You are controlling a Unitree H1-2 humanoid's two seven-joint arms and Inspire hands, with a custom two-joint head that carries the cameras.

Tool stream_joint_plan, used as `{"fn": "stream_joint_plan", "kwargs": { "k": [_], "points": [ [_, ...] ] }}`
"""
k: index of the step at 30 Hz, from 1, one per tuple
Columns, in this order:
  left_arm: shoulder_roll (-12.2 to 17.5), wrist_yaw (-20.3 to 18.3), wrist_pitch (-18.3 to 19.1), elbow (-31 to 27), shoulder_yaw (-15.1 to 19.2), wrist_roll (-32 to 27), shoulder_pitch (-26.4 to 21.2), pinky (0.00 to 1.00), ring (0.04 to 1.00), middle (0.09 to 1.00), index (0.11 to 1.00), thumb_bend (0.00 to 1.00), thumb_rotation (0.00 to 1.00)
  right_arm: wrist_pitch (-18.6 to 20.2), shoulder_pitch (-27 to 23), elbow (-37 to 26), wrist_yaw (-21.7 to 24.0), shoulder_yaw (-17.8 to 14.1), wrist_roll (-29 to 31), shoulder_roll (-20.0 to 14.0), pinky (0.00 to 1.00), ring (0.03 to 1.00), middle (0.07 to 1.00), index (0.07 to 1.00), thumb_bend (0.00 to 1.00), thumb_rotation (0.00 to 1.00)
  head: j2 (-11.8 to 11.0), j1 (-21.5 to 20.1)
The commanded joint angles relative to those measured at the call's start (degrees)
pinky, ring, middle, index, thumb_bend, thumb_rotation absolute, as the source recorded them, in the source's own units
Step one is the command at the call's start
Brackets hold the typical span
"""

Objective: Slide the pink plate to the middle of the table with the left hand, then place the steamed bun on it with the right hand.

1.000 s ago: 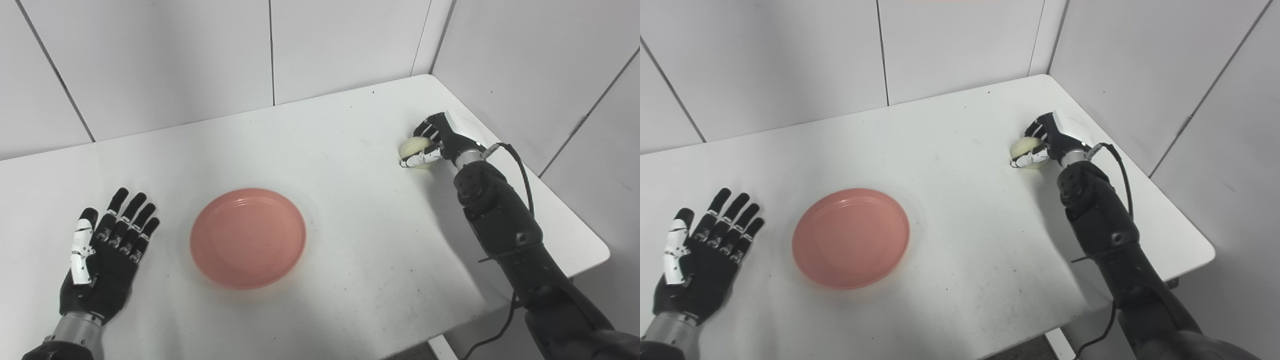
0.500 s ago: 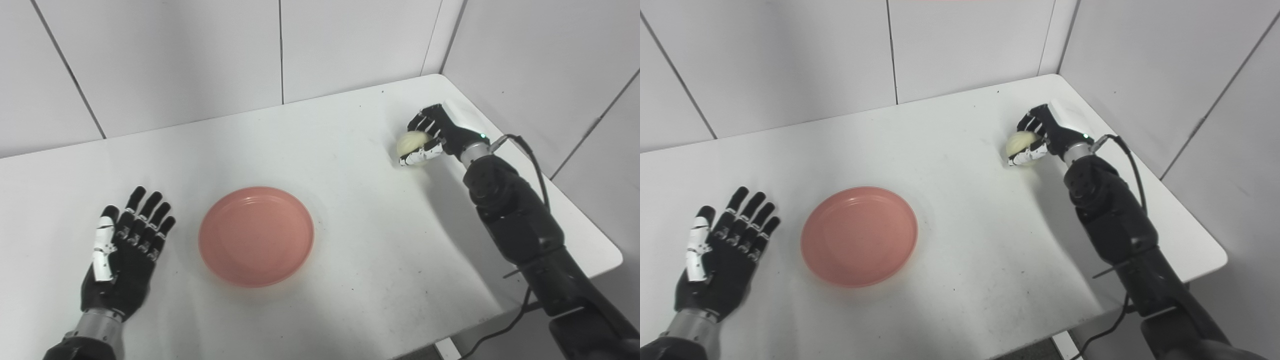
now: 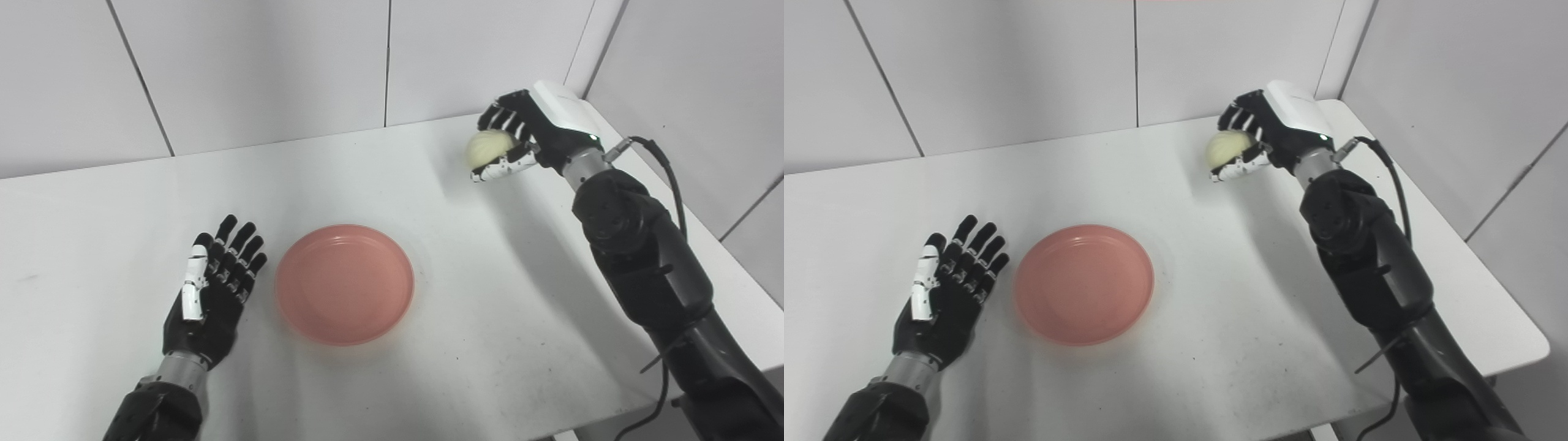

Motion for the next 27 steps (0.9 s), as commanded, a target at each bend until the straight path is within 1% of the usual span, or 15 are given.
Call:
{"fn": "stream_joint_plan", "kwargs": {
  "k": [1, 2, 4, 7, 10, 13, 17, 19, 22, 24, 27],
  "points": [
    [-0.4, 1.6, 0.9, 1.8, -0.6, 2.0, 1.5, 1.00, 0.990, 0.984, 0.996, 0.46, 1.00, -0.7, -2.9, -1.4, 0.3, 0.1, 0.0, -0.2, 0.37, 0.426, 0.507, 0.489, 0.50, 0.12, 0.1, 0.2],
    [-0.7, 1.9, 0.8, 1.8, -0.8, 2.4, 1.5, 1.00, 0.991, 0.985, 0.996, 0.46, 1.00, -1.6, -3.2, -1.1, 0.4, 0.6, 0.3, 0.2, 0.38, 0.434, 0.509, 0.489, 0.50, 0.12, 0.3, 1.3],
    [-1.2, 2.1, 0.4, 2.2, -1.0, 2.9, 1.4, 1.00, 0.991, 0.985, 0.994, 0.46, 1.00, -3.3, -3.8, -0.8, 0.4, 1.8, 0.8, 1.3, 0.39, 0.443, 0.504, 0.489, 0.50, 0.12, 0.5, 2.0],
    [-1.7, 2.1, -0.2, 3.0, -1.2, 3.2, 1.1, 1.00, 0.995, 0.987, 0.995, 0.46, 1.00, -2.8, -5.2, -1.6, 1.9, 4.4, 0.1, 3.1, 0.39, 0.446, 0.507, 0.488, 0.50, 0.12, 0.9, 3.2],
    [-2.1, 2.3, -0.8, 3.6, -1.6, 3.9, 0.9, 1.00, 0.998, 0.991, 0.996, 0.46, 1.00, -2.8, -6.2, -2.3, 3.1, 6.1, 0.0, 4.6, 0.39, 0.447, 0.507, 0.488, 0.50, 0.12, 1.3, 4.7],
    [-2.4, 2.7, -1.0, 3.9, -2.2, 4.8, 0.7, 1.00, 0.994, 0.990, 0.993, 0.47, 1.00, -2.9, -7.0, -2.5, 4.0, 8.4, -0.9, 6.5, 0.38, 0.431, 0.496, 0.488, 0.50, 0.12, 1.8, 5.9],
    [-2.8, 3.2, -0.9, 3.7, -2.5, 5.5, 0.6, 1.00, 0.988, 0.985, 0.992, 0.47, 1.00, -4.1, -7.8, -2.1, 4.6, 10.5, -0.4, 8.6, 0.37, 0.424, 0.490, 0.487, 0.50, 0.11, 2.6, 6.5],
    [-3.1, 3.6, -0.5, 3.4, -2.6, 5.7, 0.6, 1.00, 0.987, 0.984, 0.992, 0.47, 1.00, -3.6, -7.9, -2.3, 5.2, 11.6, -0.9, 9.8, 0.37, 0.430, 0.492, 0.487, 0.50, 0.11, 2.8, 6.8],
    [-3.3, 4.0, -0.5, 3.4, -2.7, 6.1, 0.6, 1.00, 0.984, 0.983, 0.993, 0.47, 1.00, -2.9, -7.9, -3.0, 6.1, 13.2, -3.0, 10.9, 0.38, 0.440, 0.500, 0.487, 0.50, 0.11, 3.1, 6.9],
    [-3.4, 3.9, -0.9, 3.7, -2.6, 6.2, 0.5, 1.00, 0.984, 0.983, 0.995, 0.48, 1.00, -3.6, -7.6, -2.9, 5.8, 14.4, -5.1, 11.7, 0.37, 0.434, 0.500, 0.488, 0.50, 0.11, 3.2, 6.8],
    [-3.5, 3.9, -0.8, 3.6, -2.6, 6.3, 0.5, 1.00, 0.985, 0.983, 0.996, 0.48, 1.00, -4.7, -7.0, -2.1, 5.9, 14.9, -4.5, 12.8, 0.36, 0.429, 0.500, 0.488, 0.50, 0.12, 3.6, 7.0]
  ]
}}
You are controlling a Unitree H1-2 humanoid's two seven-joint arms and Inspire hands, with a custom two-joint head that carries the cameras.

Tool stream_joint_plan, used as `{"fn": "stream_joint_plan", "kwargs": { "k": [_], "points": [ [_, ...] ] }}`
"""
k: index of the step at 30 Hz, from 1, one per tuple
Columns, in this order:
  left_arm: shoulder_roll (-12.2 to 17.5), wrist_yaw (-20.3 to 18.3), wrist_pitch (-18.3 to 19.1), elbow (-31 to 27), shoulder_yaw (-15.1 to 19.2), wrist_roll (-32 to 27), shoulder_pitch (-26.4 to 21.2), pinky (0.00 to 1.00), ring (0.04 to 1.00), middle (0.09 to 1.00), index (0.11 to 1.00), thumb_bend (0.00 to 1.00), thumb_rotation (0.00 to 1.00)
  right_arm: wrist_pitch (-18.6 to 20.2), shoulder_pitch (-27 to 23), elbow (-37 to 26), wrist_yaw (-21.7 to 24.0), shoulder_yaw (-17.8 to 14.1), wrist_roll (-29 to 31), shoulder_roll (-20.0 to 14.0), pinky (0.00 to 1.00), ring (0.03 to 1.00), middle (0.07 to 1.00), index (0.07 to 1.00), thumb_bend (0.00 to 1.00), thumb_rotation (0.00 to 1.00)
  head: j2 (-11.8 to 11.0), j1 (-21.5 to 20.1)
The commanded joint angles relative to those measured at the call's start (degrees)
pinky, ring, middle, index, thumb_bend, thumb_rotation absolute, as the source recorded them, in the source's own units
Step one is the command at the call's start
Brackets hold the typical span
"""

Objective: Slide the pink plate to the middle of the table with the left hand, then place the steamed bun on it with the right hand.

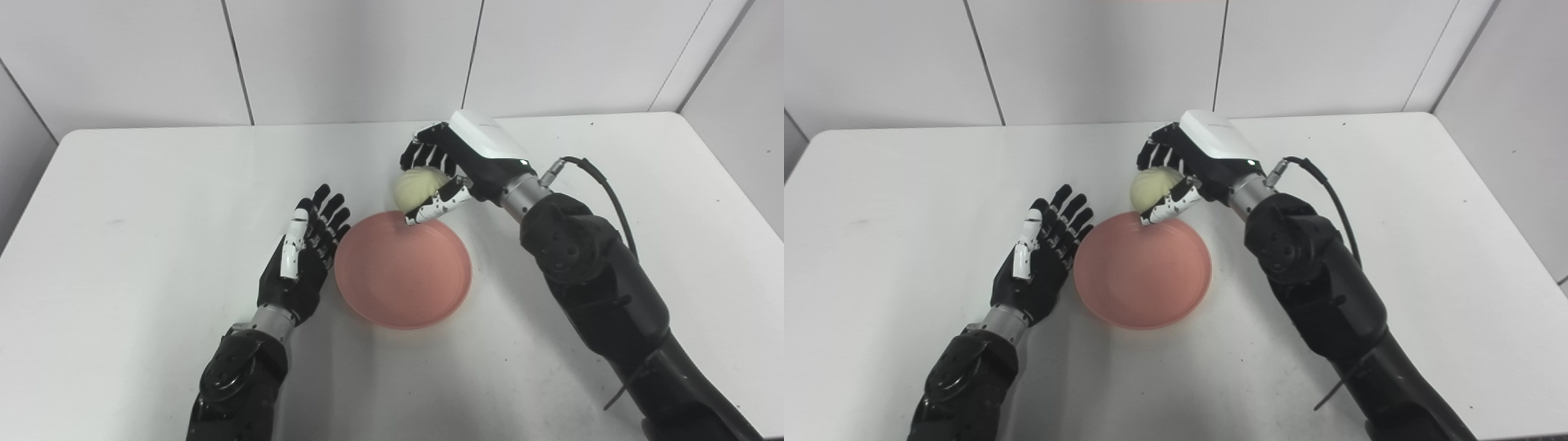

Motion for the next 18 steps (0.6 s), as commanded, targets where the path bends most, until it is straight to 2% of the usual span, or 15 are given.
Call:
{"fn": "stream_joint_plan", "kwargs": {
  "k": [1, 5, 8, 15, 18],
  "points": [
    [0.2, 1.4, 2.1, 1.6, -0.1, 1.3, 1.1, 1.00, 0.985, 0.985, 0.998, 0.48, 1.00, -2.4, -1.5, -0.8, -0.5, -0.2, 0.6, 0.7, 0.36, 0.435, 0.508, 0.488, 0.50, 0.12, 0.0, 0.1],
    [0.0, 1.4, 2.6, 1.3, 0.0, 1.2, 1.1, 1.00, 0.988, 0.985, 1.000, 0.48, 1.00, -1.9, -0.5, 0.2, 0.8, 0.6, 1.6, 1.8, 0.38, 0.448, 0.518, 0.488, 0.50, 0.12, 0.6, -0.3],
    [0.2, 1.4, 2.4, 1.3, 0.0, 1.5, 1.0, 1.00, 0.990, 0.987, 1.000, 0.47, 1.00, -2.6, 0.2, 1.6, 0.3, 1.9, 0.4, 2.1, 0.34, 0.407, 0.492, 0.488, 0.50, 0.12, 0.6, -0.3],
    [0.2, 1.3, 2.5, 0.9, 0.0, 1.6, 1.0, 1.00, 0.987, 0.984, 1.000, 0.48, 1.00, -2.8, 1.6, 3.6, 0.5, 4.7, -2.5, 2.1, 0.29, 0.376, 0.469, 0.489, 0.50, 0.12, 1.0, 0.0],
    [0.1, 1.3, 2.5, 0.8, 0.0, 1.7, 1.1, 1.00, 0.988, 0.986, 1.000, 0.48, 1.00, -3.1, 2.0, 4.4, 0.5, 5.8, -4.1, 1.9, 0.28, 0.367, 0.424, 0.530, 0.51, 0.02, 1.0, 0.2]
  ]
}}
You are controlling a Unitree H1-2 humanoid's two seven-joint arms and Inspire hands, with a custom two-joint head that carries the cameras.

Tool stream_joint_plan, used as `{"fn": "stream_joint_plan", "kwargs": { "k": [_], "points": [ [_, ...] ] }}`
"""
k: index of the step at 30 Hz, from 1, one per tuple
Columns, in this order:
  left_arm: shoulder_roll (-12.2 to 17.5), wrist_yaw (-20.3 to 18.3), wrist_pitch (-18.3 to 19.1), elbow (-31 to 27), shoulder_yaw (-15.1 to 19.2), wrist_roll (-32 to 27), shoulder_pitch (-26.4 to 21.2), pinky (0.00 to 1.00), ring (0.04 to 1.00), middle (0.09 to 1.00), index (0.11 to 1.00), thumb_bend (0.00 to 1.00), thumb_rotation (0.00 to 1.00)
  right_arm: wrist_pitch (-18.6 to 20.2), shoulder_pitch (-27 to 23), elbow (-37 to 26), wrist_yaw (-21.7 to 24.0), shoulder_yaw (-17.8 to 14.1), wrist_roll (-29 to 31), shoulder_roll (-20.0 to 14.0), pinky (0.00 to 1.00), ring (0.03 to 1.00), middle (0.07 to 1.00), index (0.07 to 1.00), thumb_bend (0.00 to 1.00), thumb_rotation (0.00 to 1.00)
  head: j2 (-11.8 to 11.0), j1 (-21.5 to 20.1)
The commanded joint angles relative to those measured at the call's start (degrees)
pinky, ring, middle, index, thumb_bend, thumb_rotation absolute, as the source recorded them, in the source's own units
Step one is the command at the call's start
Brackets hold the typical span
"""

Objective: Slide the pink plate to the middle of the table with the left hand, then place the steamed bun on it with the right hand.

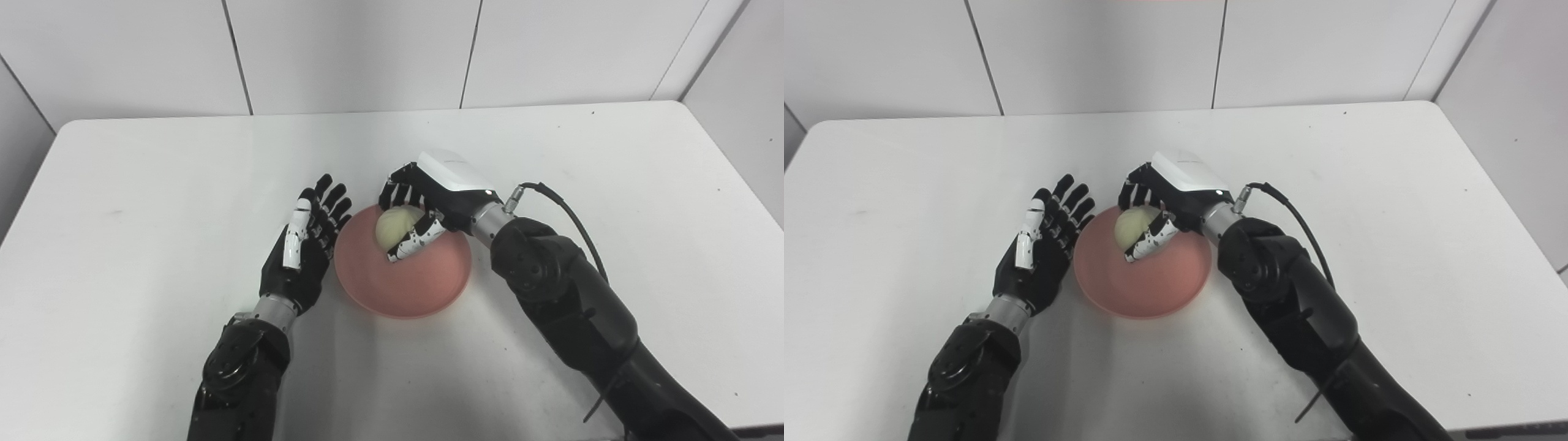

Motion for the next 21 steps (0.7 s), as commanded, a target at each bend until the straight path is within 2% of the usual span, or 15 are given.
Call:
{"fn": "stream_joint_plan", "kwargs": {
  "k": [1, 14, 15, 17, 20, 21],
  "points": [
    [0.1, 1.4, 2.6, 1.0, 0.0, 0.9, 1.1, 1.00, 0.987, 0.986, 1.000, 0.48, 1.00, -2.6, -1.0, -0.5, -0.9, 0.1, -1.3, -0.1, 0.28, 0.365, 0.419, 0.535, 0.52, 0.01, 0.1, 0.0],
    [0.2, 1.2, 2.9, 1.2, -0.2, 1.0, 1.0, 1.00, 0.996, 0.991, 1.000, 0.48, 1.00, -6.5, -0.1, 4.5, -3.5, 2.5, -4.6, 0.7, 0.27, 0.350, 0.412, 0.537, 0.52, 0.00, 0.0, 0.6],
    [0.2, 1.2, 2.8, 1.3, -0.1, 0.9, 0.9, 1.00, 0.996, 0.991, 1.000, 0.49, 1.00, -6.9, -0.1, 4.8, -3.6, 2.6, -4.9, 0.7, 0.28, 0.354, 0.452, 0.508, 0.52, 0.00, 0.0, 0.6],
    [0.1, 1.2, 2.7, 1.4, -0.1, 0.8, 0.9, 1.00, 0.994, 0.990, 1.000, 0.49, 1.00, -7.4, -0.2, 5.1, -3.5, 3.2, -5.9, 0.6, 0.30, 0.373, 0.438, 0.526, 0.52, 0.00, -0.1, 0.6],
    [0.2, 1.2, 2.5, 1.5, -0.1, 1.0, 0.9, 1.00, 0.992, 0.988, 1.000, 0.48, 1.00, -6.7, -0.5, 4.5, -1.3, 4.0, -7.2, 0.2, 0.40, 0.455, 0.443, 0.543, 0.52, 0.00, -0.1, 0.7],
    [0.2, 1.2, 2.4, 1.5, -0.2, 1.1, 0.9, 1.00, 0.993, 0.989, 1.000, 0.48, 1.00, -6.4, -0.6, 4.3, -0.5, 4.2, -7.4, 0.1, 0.49, 0.526, 0.543, 0.515, 0.51, 0.09, -0.1, 0.7]
  ]
}}
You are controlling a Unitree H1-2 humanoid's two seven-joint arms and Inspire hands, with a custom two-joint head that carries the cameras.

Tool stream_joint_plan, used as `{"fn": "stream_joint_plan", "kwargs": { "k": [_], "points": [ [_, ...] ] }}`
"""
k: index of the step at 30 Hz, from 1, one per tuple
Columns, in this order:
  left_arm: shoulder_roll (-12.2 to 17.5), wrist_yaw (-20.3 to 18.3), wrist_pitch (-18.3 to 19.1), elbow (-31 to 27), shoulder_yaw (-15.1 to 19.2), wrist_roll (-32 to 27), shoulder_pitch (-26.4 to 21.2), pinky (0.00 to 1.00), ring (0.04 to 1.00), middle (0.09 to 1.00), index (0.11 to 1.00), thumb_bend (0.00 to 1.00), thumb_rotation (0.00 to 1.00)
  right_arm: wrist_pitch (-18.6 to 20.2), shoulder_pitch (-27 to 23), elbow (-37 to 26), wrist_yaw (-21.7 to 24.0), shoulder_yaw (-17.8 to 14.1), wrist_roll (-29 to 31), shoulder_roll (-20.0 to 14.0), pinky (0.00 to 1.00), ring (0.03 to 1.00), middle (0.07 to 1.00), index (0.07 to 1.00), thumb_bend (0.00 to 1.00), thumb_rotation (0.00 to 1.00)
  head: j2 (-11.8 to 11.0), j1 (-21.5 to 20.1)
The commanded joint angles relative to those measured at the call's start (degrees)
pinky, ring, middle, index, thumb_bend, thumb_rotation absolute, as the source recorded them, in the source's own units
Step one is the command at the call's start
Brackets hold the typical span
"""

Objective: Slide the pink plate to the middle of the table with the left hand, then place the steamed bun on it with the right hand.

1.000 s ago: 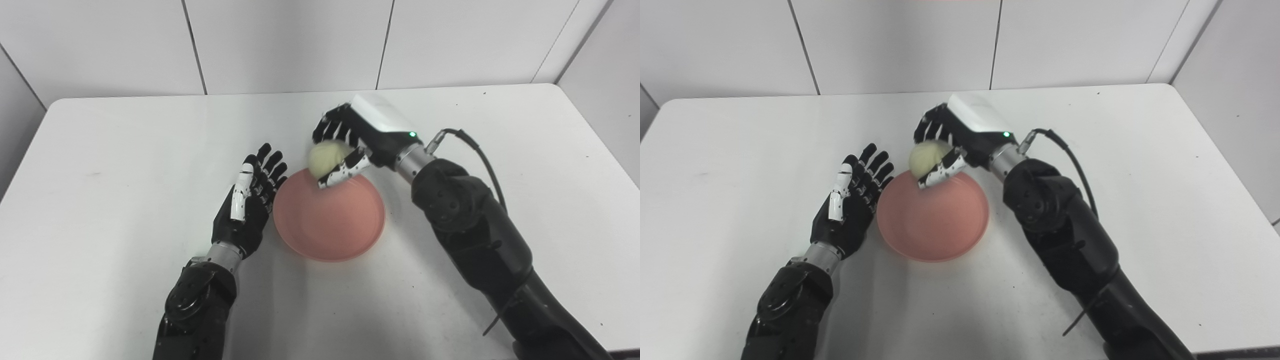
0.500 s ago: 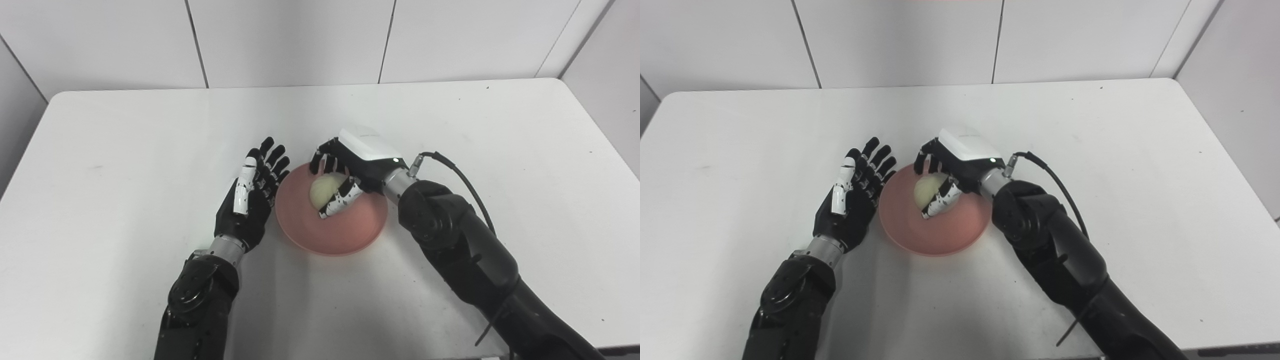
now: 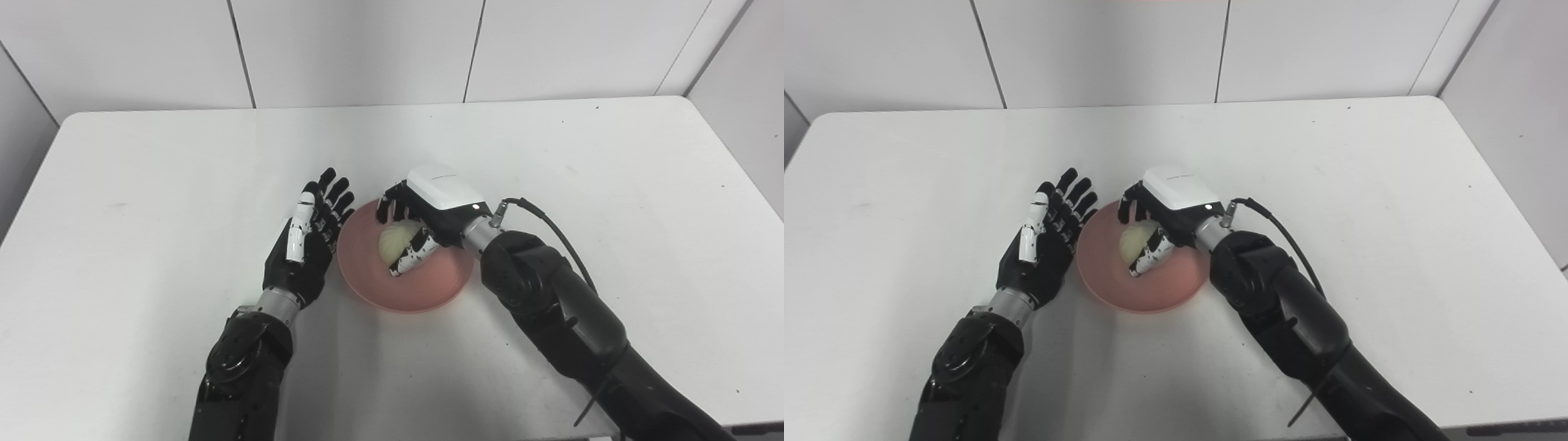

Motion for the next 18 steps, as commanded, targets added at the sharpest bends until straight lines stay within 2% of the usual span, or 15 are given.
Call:
{"fn": "stream_joint_plan", "kwargs": {
  "k": [1, 2, 3, 4, 5, 7, 10, 13, 18],
  "points": [
    [0.2, 1.0, 2.4, 1.4, -0.2, 1.0, 0.9, 1.00, 0.993, 0.989, 1.000, 0.48, 1.00, -0.6, -1.2, -0.4, 2.8, 1.0, -1.6, -0.5, 0.52, 0.550, 0.577, 0.506, 0.51, 0.11, 0.0, 0.0],
    [0.2, 1.0, 2.4, 1.4, -0.2, 1.0, 0.9, 1.00, 0.997, 0.991, 1.000, 0.48, 1.00, -0.6, -1.3, -0.6, 3.4, 1.1, -1.7, -0.6, 0.57, 0.609, 0.636, 0.501, 0.50, 0.14, 0.0, 0.0],
    [0.3, 0.9, 2.5, 1.4, -0.2, 0.9, 0.9, 1.00, 0.998, 0.992, 1.000, 0.48, 1.00, -0.3, -1.6, -1.2, 5.0, 1.3, -1.9, -0.8, 0.60, 0.648, 0.674, 0.558, 0.50, 0.21, -0.1, 0.1],
    [0.3, 0.9, 2.5, 1.4, -0.2, 0.8, 0.9, 1.00, 1.000, 0.995, 1.000, 0.48, 1.00, 0.0, -1.8, -1.6, 6.2, 1.4, -2.1, -0.9, 0.66, 0.715, 0.738, 0.721, 0.50, 0.41, -0.1, 0.1],
    [0.3, 0.8, 2.5, 1.4, -0.2, 0.8, 0.9, 1.00, 1.000, 0.995, 1.000, 0.48, 1.00, 0.4, -1.9, -2.0, 7.4, 1.5, -2.3, -1.0, 0.66, 0.721, 0.744, 0.737, 0.50, 0.43, -0.1, 0.1],
    [0.5, 0.7, 2.5, 1.3, -0.4, 1.0, 0.8, 1.00, 1.000, 0.997, 1.000, 0.48, 1.00, 1.1, -2.0, -3.2, 9.7, 1.4, -3.2, -1.0, 0.70, 0.769, 0.803, 0.823, 0.54, 0.61, -0.2, 0.1],
    [0.7, 1.0, 2.5, 1.1, -0.7, 1.6, 0.8, 1.00, 1.000, 0.995, 1.000, 0.48, 1.00, 2.5, -1.9, -5.5, 13.0, 0.9, -4.0, -0.9, 0.75, 0.833, 0.890, 0.908, 0.68, 0.86, -0.4, 0.2],
    [0.7, 1.2, 2.5, 0.7, -0.9, 2.0, 0.9, 1.00, 0.994, 0.989, 1.000, 0.48, 1.00, 3.3, -1.6, -7.5, 15.2, 0.1, -4.8, -0.7, 0.80, 0.872, 0.928, 0.940, 0.75, 0.95, -0.4, 0.3],
    [0.5, 0.9, 2.8, 0.4, -0.4, 1.4, 1.0, 1.00, 0.996, 0.992, 1.000, 0.47, 1.00, 2.9, -1.2, -10.5, 16.6, -1.5, -5.3, -0.6, 0.83, 0.895, 0.949, 0.957, 0.80, 0.98, -0.6, 0.3]
  ]
}}
